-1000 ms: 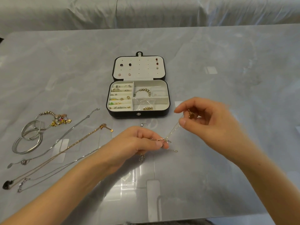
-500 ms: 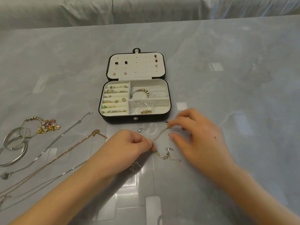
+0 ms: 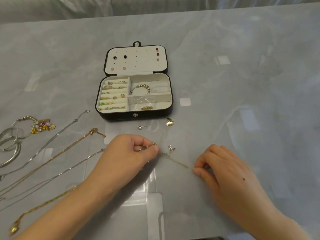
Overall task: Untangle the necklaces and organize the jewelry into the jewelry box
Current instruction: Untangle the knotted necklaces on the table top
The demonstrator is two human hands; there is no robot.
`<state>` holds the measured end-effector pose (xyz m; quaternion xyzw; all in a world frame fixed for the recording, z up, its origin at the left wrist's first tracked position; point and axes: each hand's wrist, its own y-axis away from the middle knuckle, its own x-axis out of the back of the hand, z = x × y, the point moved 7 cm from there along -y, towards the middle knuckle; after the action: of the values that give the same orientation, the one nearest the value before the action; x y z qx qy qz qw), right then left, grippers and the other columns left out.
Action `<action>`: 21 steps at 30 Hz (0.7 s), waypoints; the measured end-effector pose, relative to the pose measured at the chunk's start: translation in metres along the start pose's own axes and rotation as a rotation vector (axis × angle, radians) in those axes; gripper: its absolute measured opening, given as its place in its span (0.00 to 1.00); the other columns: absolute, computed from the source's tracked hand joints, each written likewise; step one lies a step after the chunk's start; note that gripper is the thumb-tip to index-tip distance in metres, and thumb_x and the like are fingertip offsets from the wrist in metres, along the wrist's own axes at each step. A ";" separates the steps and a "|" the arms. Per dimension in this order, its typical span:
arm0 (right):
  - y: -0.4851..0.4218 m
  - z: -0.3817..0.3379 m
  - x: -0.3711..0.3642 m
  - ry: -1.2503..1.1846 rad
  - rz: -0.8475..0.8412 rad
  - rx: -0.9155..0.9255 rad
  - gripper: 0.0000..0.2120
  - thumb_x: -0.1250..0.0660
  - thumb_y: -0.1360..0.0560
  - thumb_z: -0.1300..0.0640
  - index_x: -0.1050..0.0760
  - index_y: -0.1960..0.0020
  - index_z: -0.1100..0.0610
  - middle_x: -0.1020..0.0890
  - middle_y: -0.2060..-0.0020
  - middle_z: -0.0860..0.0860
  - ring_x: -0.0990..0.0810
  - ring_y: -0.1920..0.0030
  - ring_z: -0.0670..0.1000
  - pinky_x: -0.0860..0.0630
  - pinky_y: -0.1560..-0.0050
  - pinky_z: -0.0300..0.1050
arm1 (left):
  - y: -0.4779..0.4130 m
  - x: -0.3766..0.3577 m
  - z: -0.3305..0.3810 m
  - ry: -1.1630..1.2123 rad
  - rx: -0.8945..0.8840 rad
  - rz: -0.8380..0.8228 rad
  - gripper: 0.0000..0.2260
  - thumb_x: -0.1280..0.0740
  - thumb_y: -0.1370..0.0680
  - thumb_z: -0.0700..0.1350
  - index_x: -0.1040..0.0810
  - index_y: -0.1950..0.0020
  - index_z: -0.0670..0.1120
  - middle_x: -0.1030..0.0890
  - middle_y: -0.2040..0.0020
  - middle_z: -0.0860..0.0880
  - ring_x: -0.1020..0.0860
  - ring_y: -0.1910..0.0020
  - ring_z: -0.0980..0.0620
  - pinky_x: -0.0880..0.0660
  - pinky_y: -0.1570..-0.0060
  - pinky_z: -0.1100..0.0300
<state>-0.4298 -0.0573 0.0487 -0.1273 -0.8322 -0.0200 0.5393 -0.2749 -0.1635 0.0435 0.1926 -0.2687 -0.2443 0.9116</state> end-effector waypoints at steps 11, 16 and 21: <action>0.028 0.011 -0.003 -0.083 -0.350 0.056 0.07 0.42 0.28 0.43 0.33 0.65 0.41 0.28 0.66 0.37 0.32 0.61 0.41 0.34 0.60 0.33 | 0.018 -0.010 -0.006 -0.309 -0.140 0.075 0.06 0.30 0.29 0.45 0.20 0.66 0.51 0.30 0.80 0.56 0.32 0.77 0.58 0.31 0.66 0.61; 0.014 -0.001 0.007 -0.123 -0.220 0.045 0.13 0.44 0.31 0.39 0.25 0.65 0.43 0.25 0.68 0.38 0.29 0.63 0.41 0.34 0.64 0.31 | 0.019 -0.007 -0.009 -0.337 -0.147 0.053 0.05 0.30 0.29 0.44 0.20 0.65 0.51 0.33 0.82 0.56 0.34 0.78 0.57 0.35 0.69 0.62; -0.014 -0.027 -0.003 -0.009 -0.031 0.158 0.11 0.37 0.29 0.51 0.21 0.49 0.49 0.24 0.64 0.46 0.27 0.64 0.49 0.31 0.67 0.40 | 0.020 -0.006 -0.012 -0.375 -0.164 0.062 0.05 0.31 0.28 0.46 0.20 0.64 0.52 0.30 0.80 0.57 0.32 0.76 0.57 0.33 0.69 0.62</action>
<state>-0.4080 -0.0762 0.0584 -0.0716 -0.8355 0.0382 0.5435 -0.2657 -0.1417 0.0410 0.0606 -0.4186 -0.2687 0.8654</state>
